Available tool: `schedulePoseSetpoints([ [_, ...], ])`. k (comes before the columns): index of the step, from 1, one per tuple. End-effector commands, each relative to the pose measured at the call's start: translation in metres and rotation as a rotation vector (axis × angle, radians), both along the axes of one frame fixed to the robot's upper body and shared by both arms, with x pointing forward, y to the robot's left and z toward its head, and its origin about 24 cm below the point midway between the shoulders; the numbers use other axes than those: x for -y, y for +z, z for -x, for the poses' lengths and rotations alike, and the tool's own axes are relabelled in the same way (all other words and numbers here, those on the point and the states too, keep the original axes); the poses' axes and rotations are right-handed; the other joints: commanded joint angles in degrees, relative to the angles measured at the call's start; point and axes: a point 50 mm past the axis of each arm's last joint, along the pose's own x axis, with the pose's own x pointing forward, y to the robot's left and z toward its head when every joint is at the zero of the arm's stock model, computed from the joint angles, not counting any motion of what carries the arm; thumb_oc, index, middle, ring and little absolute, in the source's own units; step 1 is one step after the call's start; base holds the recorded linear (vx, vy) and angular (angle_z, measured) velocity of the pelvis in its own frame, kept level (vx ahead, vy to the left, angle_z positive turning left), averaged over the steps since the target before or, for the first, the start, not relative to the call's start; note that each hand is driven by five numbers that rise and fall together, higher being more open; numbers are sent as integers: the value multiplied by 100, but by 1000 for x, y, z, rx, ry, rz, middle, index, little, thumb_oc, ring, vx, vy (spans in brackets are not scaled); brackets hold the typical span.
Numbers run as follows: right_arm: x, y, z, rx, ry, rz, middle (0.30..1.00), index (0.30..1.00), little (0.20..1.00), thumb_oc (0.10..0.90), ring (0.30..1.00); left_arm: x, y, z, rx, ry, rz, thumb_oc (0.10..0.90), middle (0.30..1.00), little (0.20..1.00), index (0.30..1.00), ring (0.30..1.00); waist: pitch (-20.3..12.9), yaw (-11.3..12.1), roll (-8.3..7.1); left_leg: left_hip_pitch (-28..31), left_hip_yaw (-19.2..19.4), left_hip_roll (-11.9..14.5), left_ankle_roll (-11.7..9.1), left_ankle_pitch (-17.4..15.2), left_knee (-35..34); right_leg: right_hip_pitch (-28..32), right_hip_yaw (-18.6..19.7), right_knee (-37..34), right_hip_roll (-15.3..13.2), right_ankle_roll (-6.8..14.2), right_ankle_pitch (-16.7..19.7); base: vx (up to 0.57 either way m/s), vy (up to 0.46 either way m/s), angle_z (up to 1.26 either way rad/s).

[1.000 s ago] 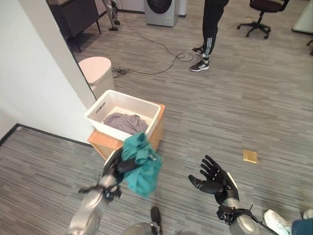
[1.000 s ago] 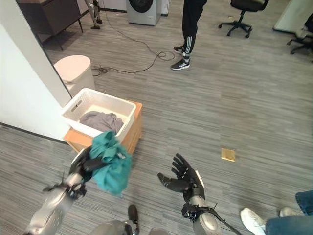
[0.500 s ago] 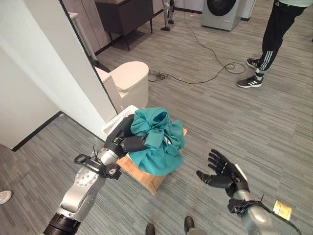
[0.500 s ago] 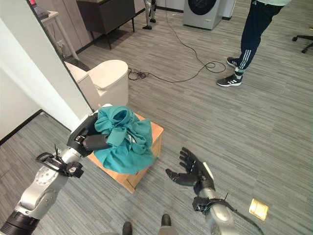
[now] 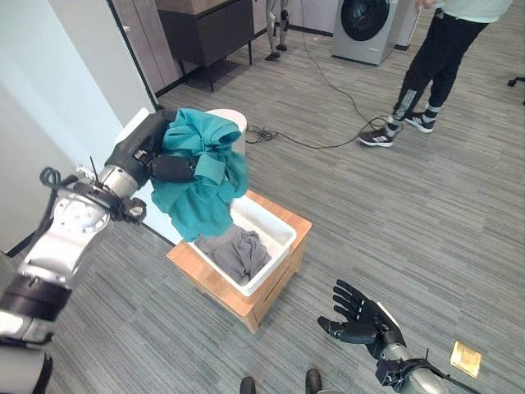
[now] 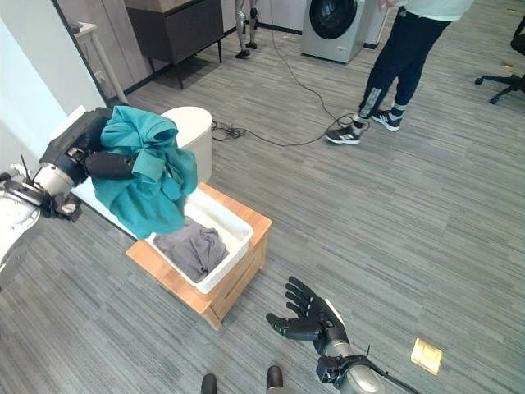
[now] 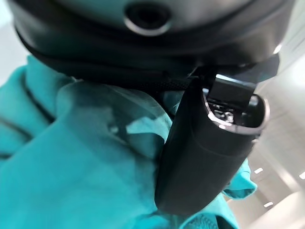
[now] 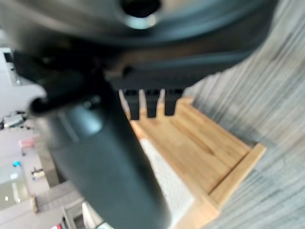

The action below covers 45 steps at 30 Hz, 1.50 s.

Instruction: Pick up bed clothes into laundry basket.

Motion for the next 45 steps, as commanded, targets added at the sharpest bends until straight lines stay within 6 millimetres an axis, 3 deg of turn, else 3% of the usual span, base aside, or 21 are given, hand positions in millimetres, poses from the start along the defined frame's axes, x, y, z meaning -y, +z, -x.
schedulePoseSetpoints([
  [1,0,38,-20,219,21,-41,900,900,900,800,900,-3,90,7,377,46,-75,400,300,300,300,300,-416,8,-246,-93,63,-38,-48,-119,-1,181,85,-17,-346,579,-159,15,19,-13],
  [5,-3,38,-22,225,24,-48,900,900,900,800,900,-15,110,0,409,144,-126,400,300,300,300,300,-397,-46,-276,-169,179,-18,-71,-130,-1,127,139,-150,-341,623,-70,-3,28,-21],
  [8,-5,37,-23,225,30,-49,900,900,900,800,900,-20,113,-5,406,188,-132,400,300,300,300,300,-385,-61,-297,-211,221,-15,-71,-128,-1,82,150,-186,-341,631,-29,-10,30,-17],
  [16,-10,37,-27,223,46,-48,900,900,900,800,900,-22,104,-22,330,250,-172,400,300,300,300,300,-285,-156,-435,-349,359,-8,-50,-153,-1,-91,266,-261,-345,674,103,-17,43,-7],
  [23,-19,41,-34,244,95,-41,900,900,900,800,900,-30,91,-38,278,361,-189,400,300,300,300,300,-49,-270,-718,-650,492,53,-49,-109,-1,-485,398,-264,-296,696,268,-69,26,-13],
  [24,-22,41,-35,241,101,-48,900,900,900,800,900,-34,81,-42,246,397,-187,400,300,300,300,300,17,-314,-822,-735,536,83,-56,-88,-1,-590,444,-269,-277,695,323,-73,0,-15],
  [32,-32,43,-38,251,148,-58,900,900,900,800,900,-49,42,-51,120,520,-224,400,300,300,300,300,170,-451,-1150,-945,654,174,-73,-44,-1,-878,606,-292,-181,684,439,-51,-1,-11],
  [33,-36,45,-39,262,162,-66,900,900,900,800,900,-52,26,-54,67,552,-250,400,300,300,300,300,230,-493,-1245,-987,685,195,-76,-32,-1,-941,632,-301,-157,686,469,-33,-6,-12],
  [35,-37,45,-38,263,164,-69,900,900,900,800,900,-52,22,-54,58,560,-256,400,300,300,300,300,240,-495,-1273,-999,694,202,-77,-31,-1,-957,645,-301,-148,684,472,-28,-11,-15],
  [36,-41,46,-38,270,172,-82,900,900,900,800,900,-54,8,-54,18,577,-293,400,300,300,300,300,254,-511,-1327,-1009,713,214,-76,-39,-1,-984,671,-306,-138,688,480,-14,-11,-14],
  [40,-43,46,-38,273,183,-86,900,900,900,800,900,-50,-13,-56,-43,565,-410,400,300,300,300,300,263,-521,-1363,-975,765,211,-69,-80,-1,-1005,724,-293,-131,696,475,-5,9,-5],
  [41,-42,46,-37,272,181,-87,900,900,900,800,900,-47,-15,-57,-41,557,-424,800,900,900,900,900,262,-516,-1357,-967,769,204,-68,-92,-1,-1001,724,-292,-138,696,466,4,19,-6],
  [45,-40,49,-39,284,180,-75,900,900,900,800,900,-32,-7,-60,20,510,-478,800,900,900,900,900,277,-471,-1283,-936,748,176,-53,-116,-1,-966,677,-286,-161,696,433,1,6,-2],
])
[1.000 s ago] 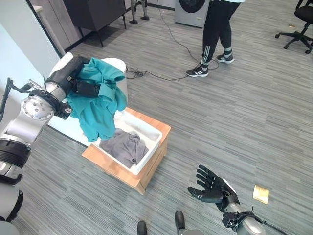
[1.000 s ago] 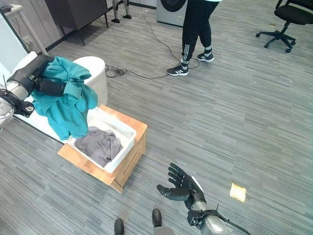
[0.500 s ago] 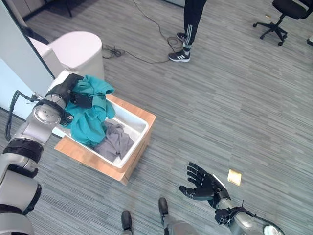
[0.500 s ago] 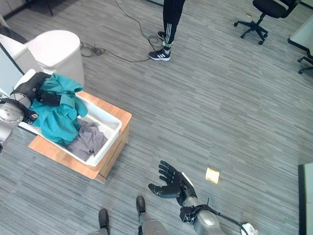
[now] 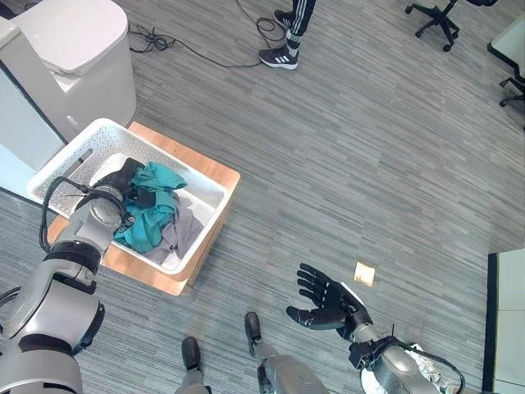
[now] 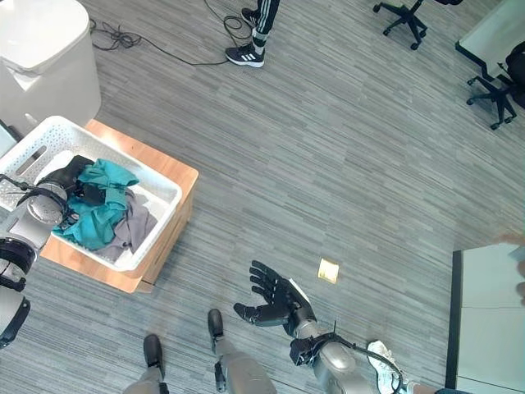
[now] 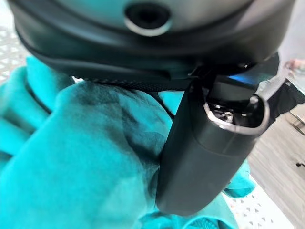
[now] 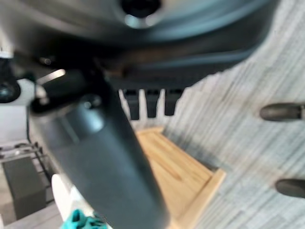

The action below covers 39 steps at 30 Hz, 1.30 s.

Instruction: Pick up bed clothes into laundry basket.

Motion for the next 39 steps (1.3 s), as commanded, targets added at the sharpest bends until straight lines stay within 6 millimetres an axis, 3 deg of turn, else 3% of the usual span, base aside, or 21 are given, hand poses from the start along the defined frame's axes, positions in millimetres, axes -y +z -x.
schedulePoseSetpoints([
  [1,14,31,-9,179,-48,-29,900,900,900,800,900,27,76,-17,291,-118,-79,800,900,900,900,900,-144,160,180,28,-157,21,-41,-169,-2,255,-110,93,-414,740,-245,3,-4,5],
  [6,20,32,-10,182,-73,-9,900,900,900,800,900,51,105,-10,398,-271,-145,800,900,900,900,900,-142,299,372,90,-254,-42,-21,-197,-2,375,-235,83,-468,752,-300,13,-1,6],
  [11,31,31,-11,179,-94,46,900,900,900,800,900,60,123,11,487,-379,-189,800,900,900,900,900,-274,512,585,206,-362,-94,-20,-243,-2,577,-385,76,-537,740,-389,34,-13,9],
  [18,48,34,-13,195,-147,99,900,900,900,800,900,43,148,51,584,-432,-226,800,900,900,900,900,-531,815,859,439,-618,-155,-20,-272,-2,919,-647,209,-591,692,-621,42,-30,18],
  [22,52,34,-10,193,-155,95,900,900,900,800,900,20,138,76,621,-424,-67,800,900,900,900,900,-664,936,954,587,-761,-168,-14,-277,-2,1112,-776,301,-631,649,-758,26,-18,30],
  [24,55,36,-9,204,-167,102,900,900,900,800,900,8,120,91,677,-416,149,800,900,900,900,900,-728,1023,972,640,-829,-184,-10,-278,-2,1194,-829,342,-650,618,-816,24,-20,24],
  [26,58,39,-8,222,-178,109,900,900,900,800,900,-5,80,114,703,-378,456,800,900,900,900,900,-787,1024,1019,694,-911,-194,-1,-285,-2,1256,-884,420,-669,585,-899,13,-18,15],
  [28,62,37,-4,222,-213,104,900,900,900,800,900,-2,21,127,695,-320,846,800,900,900,900,900,-836,1062,1017,785,-986,-213,16,-315,1,1347,-927,522,-688,541,-1014,27,-3,31],
  [31,70,33,5,202,-257,120,900,900,900,800,900,9,-56,153,580,-142,1125,800,900,900,900,900,-954,1092,1045,799,-1079,-244,50,-295,20,1415,-963,575,-717,500,-1070,14,-4,26],
  [32,70,33,6,202,-257,121,900,900,900,800,900,9,-56,153,580,-141,1125,800,900,900,900,900,-955,1090,1047,799,-1081,-243,50,-296,20,1416,-965,575,-717,500,-1070,11,-22,13],
  [33,75,31,10,189,-289,123,900,900,900,800,900,15,-97,167,508,-12,1279,800,900,900,900,900,-998,1116,1049,822,-1132,-274,75,-303,40,1482,-1023,571,-742,479,-1088,-2,-26,9],
  [34,76,29,11,180,-302,125,900,900,900,800,900,21,-117,175,444,42,1322,800,900,900,900,900,-1019,1124,1058,819,-1161,-288,89,-302,59,1498,-1048,579,-753,474,-1094,-7,-27,8],
  [36,74,24,15,153,-309,114,900,900,900,800,900,34,-140,185,379,111,1378,800,900,900,900,900,-1051,1168,1064,825,-1204,-307,113,-304,82,1517,-1091,612,-766,455,-1127,-13,-14,16],
  [38,68,12,19,101,-308,103,900,900,900,800,900,61,-168,189,294,169,1570,800,900,900,900,900,-1069,1205,1061,828,-1276,-338,141,-294,93,1556,-1133,629,-773,446,-1143,-11,-20,21],
  [39,66,9,21,83,-306,102,900,900,900,800,900,70,-173,191,239,155,1574,800,900,900,900,900,-1068,1207,1065,838,-1303,-346,148,-297,97,1579,-1147,629,-780,443,-1155,-17,-22,10],
])
